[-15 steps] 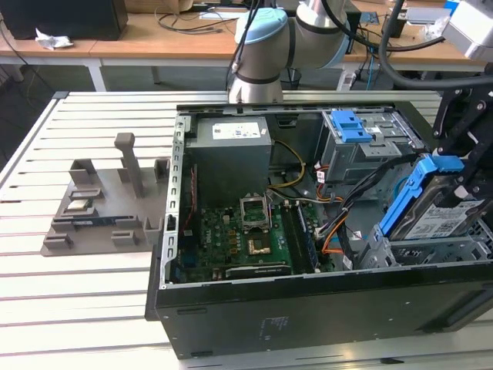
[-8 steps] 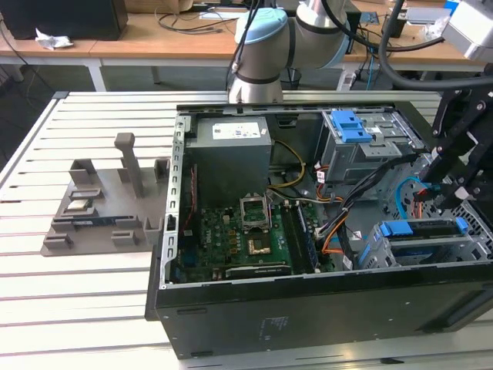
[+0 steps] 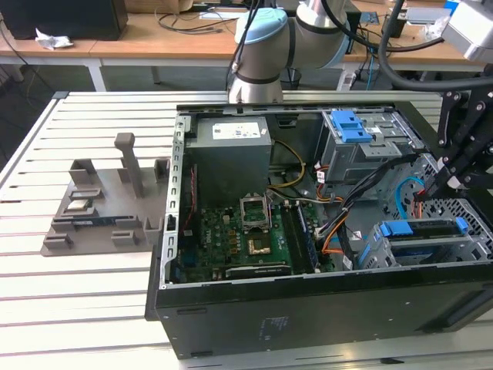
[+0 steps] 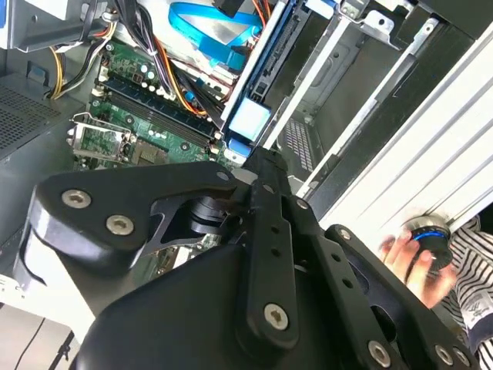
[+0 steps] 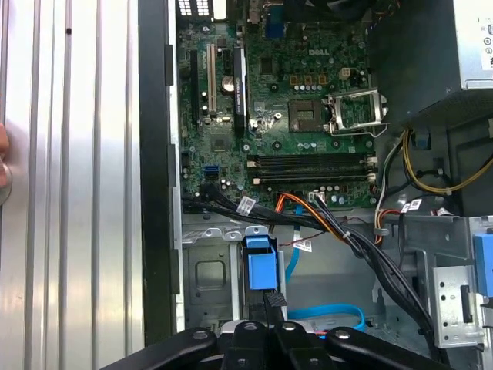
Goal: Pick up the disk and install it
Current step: 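Insert the disk into the insertion slot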
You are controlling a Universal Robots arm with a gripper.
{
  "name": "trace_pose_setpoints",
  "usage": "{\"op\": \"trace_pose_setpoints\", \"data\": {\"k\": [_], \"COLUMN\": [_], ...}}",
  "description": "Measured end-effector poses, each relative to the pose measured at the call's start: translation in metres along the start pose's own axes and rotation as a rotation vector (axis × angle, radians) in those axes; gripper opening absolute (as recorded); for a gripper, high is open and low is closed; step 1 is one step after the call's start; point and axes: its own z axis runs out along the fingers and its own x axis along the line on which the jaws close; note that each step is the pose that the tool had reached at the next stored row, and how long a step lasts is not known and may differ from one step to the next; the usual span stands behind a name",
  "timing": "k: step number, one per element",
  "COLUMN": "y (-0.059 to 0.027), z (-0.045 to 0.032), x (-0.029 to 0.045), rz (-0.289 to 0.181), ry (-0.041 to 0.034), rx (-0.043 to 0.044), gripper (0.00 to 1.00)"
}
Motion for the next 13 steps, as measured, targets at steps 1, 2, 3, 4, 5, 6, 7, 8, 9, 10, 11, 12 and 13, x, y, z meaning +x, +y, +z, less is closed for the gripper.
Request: {"op": "trace_pose_setpoints", "data": {"k": [1,2,3,4,5,6,7,8,9,10,11,12,13], "y": [-0.0002,-0.0013,-0.0026,-0.0053,-0.0071,-0.0116,-0.0177,-0.0258,-0.0296,-0.0327,-0.0350,-0.0375,-0.0410], "z": [0.0002,0.0002,0.0000,-0.0003,-0.0003,0.0000,0.0046,0.0076,0.0079,0.0084,0.0086,0.0088,0.0091], "x": [-0.0002,-0.0014,-0.0026,-0.0049,-0.0060,-0.0084,-0.0098,-0.0131,-0.0161,-0.0191,-0.0207,-0.0219,-0.0232], "rz": [0.000,0.000,-0.001,-0.001,-0.002,-0.002,-0.002,-0.002,-0.002,-0.003,-0.003,-0.003,-0.003], "ry": [-0.0003,-0.0005,-0.0002,0.0001,-0.0001,0.0003,0.0009,0.0012,0.0013,0.0011,0.0013,0.0012,0.0012], "rx": [0.0000,-0.0001,-0.0001,-0.0001,-0.0001,-0.0005,-0.0029,-0.0048,-0.0052,-0.0052,-0.0053,-0.0055,-0.0056], "gripper": [0.11,0.11,0.11,0.11,0.11,0.11,0.11,0.11,0.11,0.11,0.11,0.11,0.11]}}
